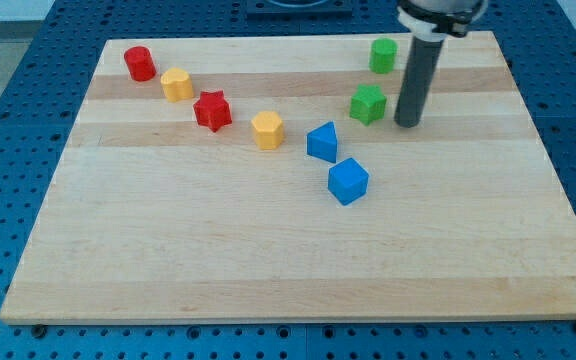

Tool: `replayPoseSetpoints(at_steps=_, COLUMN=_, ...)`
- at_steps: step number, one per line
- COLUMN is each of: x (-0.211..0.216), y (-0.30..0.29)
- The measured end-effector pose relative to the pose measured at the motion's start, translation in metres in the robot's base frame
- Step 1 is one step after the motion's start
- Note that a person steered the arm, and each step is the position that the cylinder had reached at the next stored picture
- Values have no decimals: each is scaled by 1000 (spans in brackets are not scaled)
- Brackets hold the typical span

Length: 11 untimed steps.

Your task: Move the green star towards the bottom right side

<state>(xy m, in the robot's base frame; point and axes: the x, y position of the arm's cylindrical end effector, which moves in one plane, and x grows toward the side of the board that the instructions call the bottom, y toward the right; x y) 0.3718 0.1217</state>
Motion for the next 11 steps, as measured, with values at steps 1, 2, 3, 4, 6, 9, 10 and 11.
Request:
replayPoseSetpoints(at_steps=1, x=2, y=-36)
replayPoseSetpoints(at_steps=2, x=22, y=-71)
replayPoseSetpoints(at_steps=3, x=47, y=-85)
replayPoseSetpoints(at_steps=4, x=51, y=-88)
replayPoseSetpoints(at_steps=6, x=4, y=-40)
replayPoseSetpoints(at_steps=9, x=-74, y=39)
replayPoseSetpoints(at_steps=10, x=-80, y=-19)
replayPoseSetpoints(at_steps=11, x=-48, y=-63)
